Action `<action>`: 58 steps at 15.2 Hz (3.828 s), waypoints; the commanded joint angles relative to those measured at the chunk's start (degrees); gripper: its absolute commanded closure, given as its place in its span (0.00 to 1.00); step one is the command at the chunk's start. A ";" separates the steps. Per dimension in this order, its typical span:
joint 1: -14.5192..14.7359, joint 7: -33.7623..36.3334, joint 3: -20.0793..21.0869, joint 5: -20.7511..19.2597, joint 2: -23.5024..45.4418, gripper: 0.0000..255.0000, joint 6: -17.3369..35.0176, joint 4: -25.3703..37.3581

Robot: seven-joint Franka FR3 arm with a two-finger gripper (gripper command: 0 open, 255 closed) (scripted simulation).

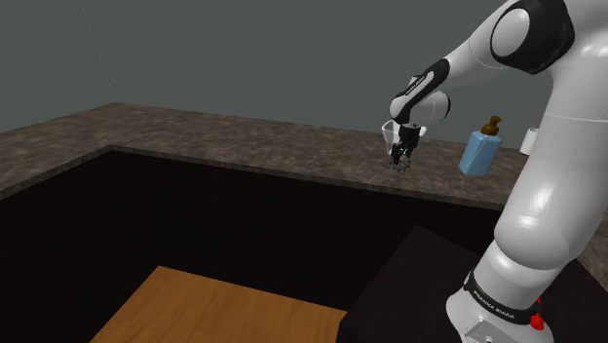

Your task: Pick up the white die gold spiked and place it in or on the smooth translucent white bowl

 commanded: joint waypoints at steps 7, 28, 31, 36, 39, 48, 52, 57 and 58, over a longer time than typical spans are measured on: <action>0.25 0.46 -0.13 -0.76 -1.06 1.00 -1.51 0.44; 1.20 3.51 -0.33 -6.13 -10.16 1.00 -17.28 8.12; 1.27 3.66 -0.21 -6.48 -10.99 1.00 -19.56 9.66; 1.38 3.79 -0.01 -6.89 -12.09 1.00 -23.36 12.47; 1.44 3.80 0.11 -7.05 -12.59 1.00 -25.64 14.30; 0.02 -1.24 -1.86 -3.06 -6.26 1.00 -30.97 25.45; -3.83 -7.46 -3.44 3.21 3.78 1.00 -33.78 37.01; -11.86 -13.26 -3.17 10.94 17.75 1.00 -40.27 55.95; -14.08 -14.03 -2.77 12.45 21.06 1.00 -42.22 61.04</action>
